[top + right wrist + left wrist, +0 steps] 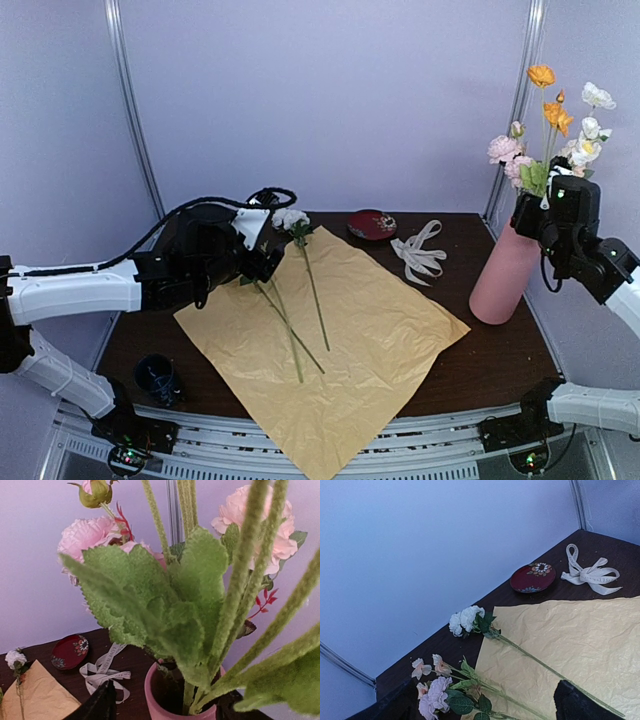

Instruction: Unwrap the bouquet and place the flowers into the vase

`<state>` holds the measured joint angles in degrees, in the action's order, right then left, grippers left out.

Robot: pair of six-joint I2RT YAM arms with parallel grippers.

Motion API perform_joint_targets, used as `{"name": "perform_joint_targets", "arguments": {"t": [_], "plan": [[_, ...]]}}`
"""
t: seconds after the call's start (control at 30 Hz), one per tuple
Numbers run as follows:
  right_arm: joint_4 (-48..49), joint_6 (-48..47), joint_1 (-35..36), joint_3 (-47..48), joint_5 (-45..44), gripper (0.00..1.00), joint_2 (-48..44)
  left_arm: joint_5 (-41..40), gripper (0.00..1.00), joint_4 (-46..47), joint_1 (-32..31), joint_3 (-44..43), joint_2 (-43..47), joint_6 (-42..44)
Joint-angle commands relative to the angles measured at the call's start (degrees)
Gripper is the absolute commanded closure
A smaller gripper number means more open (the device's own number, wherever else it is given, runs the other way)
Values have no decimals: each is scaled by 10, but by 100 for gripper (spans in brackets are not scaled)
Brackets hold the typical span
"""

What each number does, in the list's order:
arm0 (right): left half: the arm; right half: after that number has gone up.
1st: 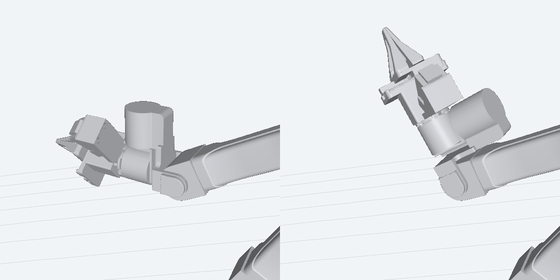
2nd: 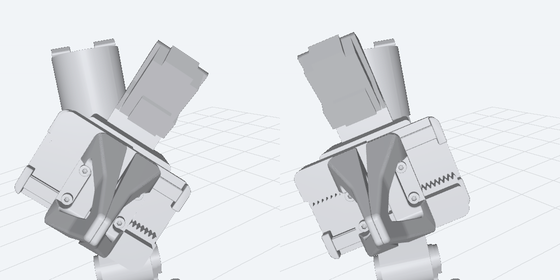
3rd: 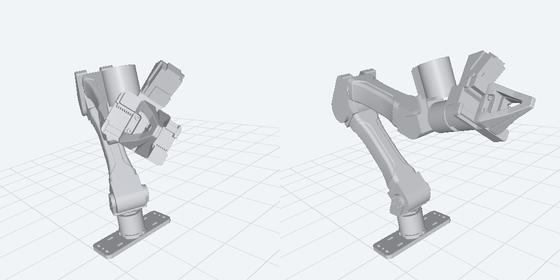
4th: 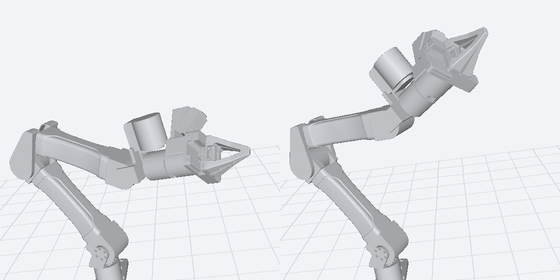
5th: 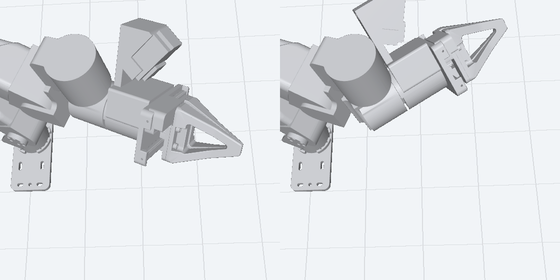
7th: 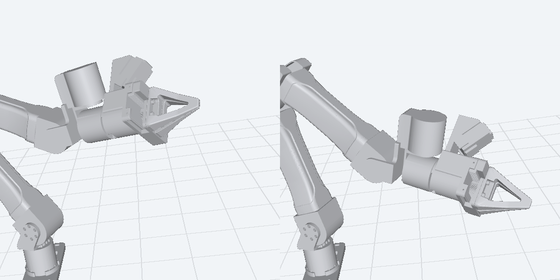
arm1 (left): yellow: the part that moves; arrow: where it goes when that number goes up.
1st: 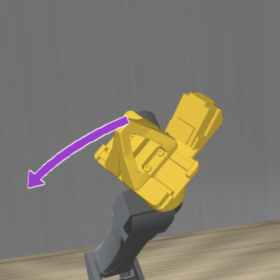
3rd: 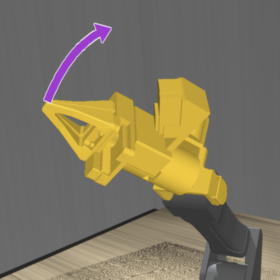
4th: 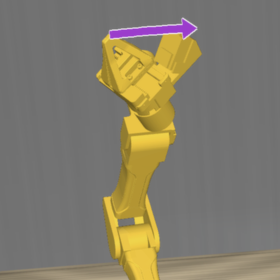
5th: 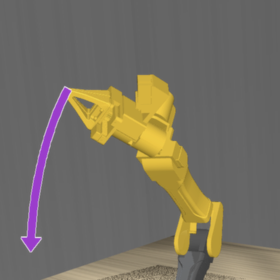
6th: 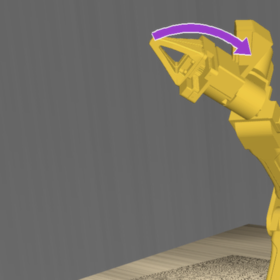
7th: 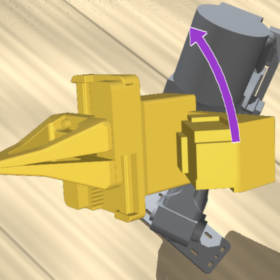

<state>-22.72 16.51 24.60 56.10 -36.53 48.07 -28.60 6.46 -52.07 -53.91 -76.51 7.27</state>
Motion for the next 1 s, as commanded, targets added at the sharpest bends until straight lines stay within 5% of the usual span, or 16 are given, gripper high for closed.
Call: {"name": "perform_joint_targets", "arguments": {"t": [0.0, 0.47, 0.7, 0.97], "plan": [[-96, 11, -3, 57, 76, 28, -13, 10, 2, 12, 0, -20, -5, -11], [-294, -35, -3, 155, 454, 17, -14, 30, 2, -7, 0, -39, -16, -33], [-306, -62, -3, 193, 451, 15, -21, 52, 2, -30, 0, -62, -20, -46], [-272, -67, -2, 237, 598, 15, -7, 69, 2, -39, 0, -64, -10, -79]]}}
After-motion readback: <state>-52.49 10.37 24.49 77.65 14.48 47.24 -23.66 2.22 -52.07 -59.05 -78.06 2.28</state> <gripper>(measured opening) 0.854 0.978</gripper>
